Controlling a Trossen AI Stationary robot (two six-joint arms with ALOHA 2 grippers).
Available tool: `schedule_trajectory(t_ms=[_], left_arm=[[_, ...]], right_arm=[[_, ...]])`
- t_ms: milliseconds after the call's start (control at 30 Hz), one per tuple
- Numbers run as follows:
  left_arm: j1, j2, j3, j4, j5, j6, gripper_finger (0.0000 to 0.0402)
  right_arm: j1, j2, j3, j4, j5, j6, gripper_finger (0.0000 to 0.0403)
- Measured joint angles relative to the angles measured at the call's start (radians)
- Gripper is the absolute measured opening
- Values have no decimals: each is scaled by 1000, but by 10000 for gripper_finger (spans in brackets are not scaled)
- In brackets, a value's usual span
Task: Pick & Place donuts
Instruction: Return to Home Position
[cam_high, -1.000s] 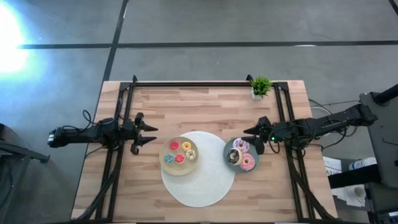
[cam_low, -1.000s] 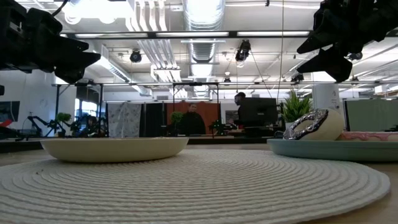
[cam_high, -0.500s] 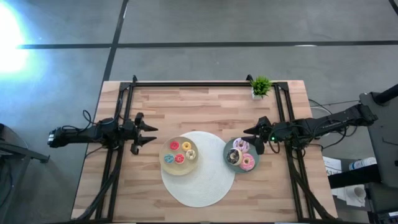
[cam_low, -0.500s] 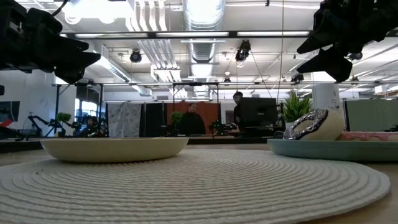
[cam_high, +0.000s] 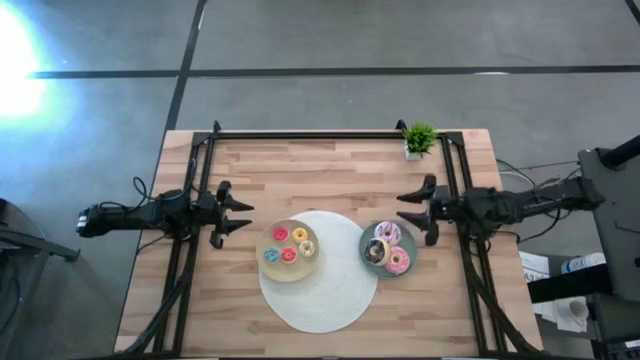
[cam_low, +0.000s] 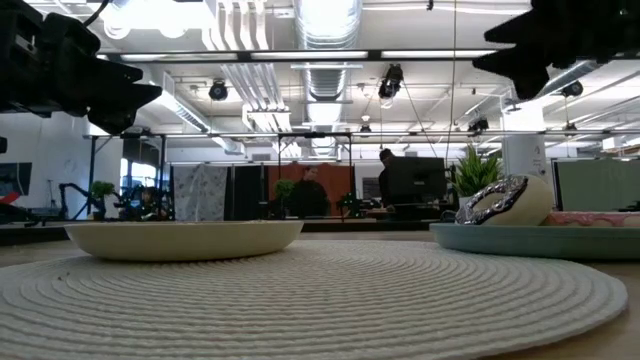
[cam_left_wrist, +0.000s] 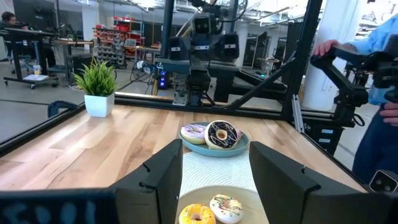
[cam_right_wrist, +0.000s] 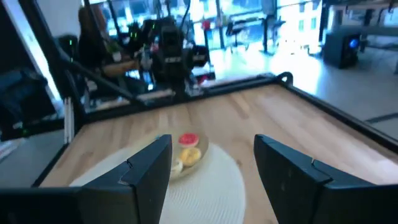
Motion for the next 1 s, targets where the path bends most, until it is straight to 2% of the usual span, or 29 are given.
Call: schedule_trajectory(t_ms=[100, 233, 333, 800, 1000], left_arm=[[0, 0, 0, 0, 0, 0, 161], [1, 0, 0, 0, 0, 0, 161], [1, 0, 0, 0, 0, 0, 161], [0, 0, 0, -1, 0, 0, 161], [0, 0, 0, -1, 0, 0, 161]], right_arm=[[-53, -91, -54, -1, -88, -8, 219], [-121, -197, -116, 2, -323, -23, 219], [-145, -248, -148, 3, -421, -37, 219], [-150, -381, -266, -27, -416, -88, 219], [-150, -414, -266, -44, -368, -199, 219]])
